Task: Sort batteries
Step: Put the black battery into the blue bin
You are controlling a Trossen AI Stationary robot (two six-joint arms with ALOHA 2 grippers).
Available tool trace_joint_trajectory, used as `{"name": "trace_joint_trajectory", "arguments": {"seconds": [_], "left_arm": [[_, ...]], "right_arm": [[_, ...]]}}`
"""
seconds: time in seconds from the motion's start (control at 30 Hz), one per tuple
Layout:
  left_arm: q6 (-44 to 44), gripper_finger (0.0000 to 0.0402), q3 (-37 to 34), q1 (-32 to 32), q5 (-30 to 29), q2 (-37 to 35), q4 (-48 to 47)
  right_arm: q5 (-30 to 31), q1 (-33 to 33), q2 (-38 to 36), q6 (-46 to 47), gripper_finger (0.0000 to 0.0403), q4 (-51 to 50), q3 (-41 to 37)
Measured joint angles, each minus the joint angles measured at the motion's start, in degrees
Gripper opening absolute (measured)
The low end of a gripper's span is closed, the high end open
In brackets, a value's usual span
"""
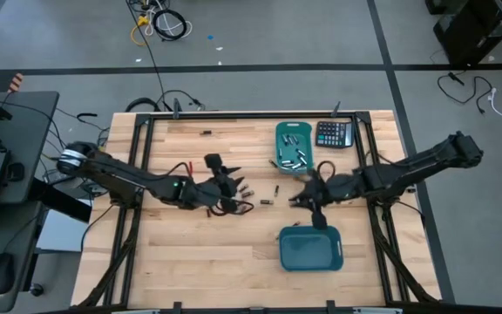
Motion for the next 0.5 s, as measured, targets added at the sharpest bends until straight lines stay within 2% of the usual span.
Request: {"name": "trace_joint_trajectory", "arguments": {"seconds": [0.1,0.23,0.5], "left_arm": [[-3.6,0.0158,0.0,-0.3,-2.5,-1.7,-6.6],[-8.4,0.0158,0.0,0.4,-3.7,-2.1,-12.5],[-20.7,0.0158,0.0,3.1,-3.7,-1.9,-20.4]], "right_arm": [[-6.3,2.3,3.0,1.8,0.0039,-4.3,0.0],[-13.6,6.7,7.0,2.1,0.0039,-5.0,0.0],[-15.5,10.6,14.6,8.7,0.0039,-15.6,0.0]]}}
